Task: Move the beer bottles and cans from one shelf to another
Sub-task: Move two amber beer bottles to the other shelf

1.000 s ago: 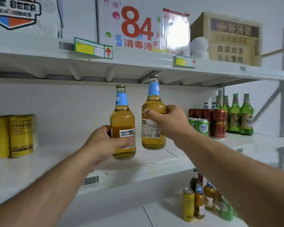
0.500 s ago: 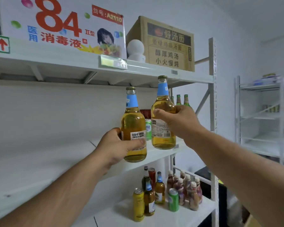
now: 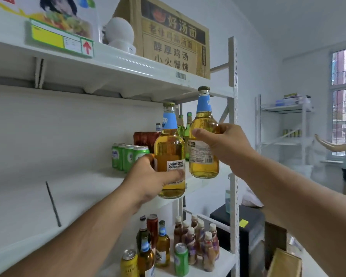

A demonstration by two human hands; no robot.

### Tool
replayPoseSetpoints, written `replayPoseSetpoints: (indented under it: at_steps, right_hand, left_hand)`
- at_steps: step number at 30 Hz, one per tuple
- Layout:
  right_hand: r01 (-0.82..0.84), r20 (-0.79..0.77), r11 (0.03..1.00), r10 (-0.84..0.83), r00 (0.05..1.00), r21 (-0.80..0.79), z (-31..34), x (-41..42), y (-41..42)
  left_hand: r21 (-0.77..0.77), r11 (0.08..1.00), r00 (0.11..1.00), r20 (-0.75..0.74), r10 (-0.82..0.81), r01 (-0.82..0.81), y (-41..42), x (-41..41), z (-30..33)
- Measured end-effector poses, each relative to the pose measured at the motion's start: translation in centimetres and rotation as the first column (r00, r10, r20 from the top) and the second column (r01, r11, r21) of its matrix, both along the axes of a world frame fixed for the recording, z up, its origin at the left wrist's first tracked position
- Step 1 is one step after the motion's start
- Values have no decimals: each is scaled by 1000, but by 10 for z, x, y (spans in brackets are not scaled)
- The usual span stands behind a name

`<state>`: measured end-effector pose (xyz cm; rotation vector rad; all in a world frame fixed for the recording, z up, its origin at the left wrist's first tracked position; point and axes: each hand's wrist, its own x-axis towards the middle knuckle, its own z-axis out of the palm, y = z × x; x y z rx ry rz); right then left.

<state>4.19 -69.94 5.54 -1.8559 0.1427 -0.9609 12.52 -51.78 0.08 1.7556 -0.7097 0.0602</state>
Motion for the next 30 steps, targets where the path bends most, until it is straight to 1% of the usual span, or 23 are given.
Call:
replayPoseSetpoints:
  at_steps: [5, 9, 14, 19, 25, 30]
  right_hand:
    - [-24, 6, 999, 24, 1000, 21, -4, 23, -42]
    - [-88, 19, 996, 88, 996, 24, -7, 45, -73]
    - [-227, 19, 974, 227, 974, 22, -8, 75, -116]
    - [-347, 14, 938, 347, 938, 17, -2, 107, -163]
    - [-440, 6, 897, 440, 898, 43, -4, 152, -202]
    - [-466, 1, 880, 468, 884, 91, -10, 198, -210]
  left_hand:
    - [27, 1000, 1000, 21, 7, -7, -35, 12, -2]
    - [25, 998, 999, 15, 52, -52, -62, 17, -6]
    - [22, 985, 985, -3, 171, -171, -101, 21, -8]
    - [18, 953, 953, -18, 302, -302, -136, 29, -7]
    - [-10, 912, 909, -83, 408, -410, -165, 37, -7]
    - [-2, 882, 877, -109, 468, -471, -176, 49, -7]
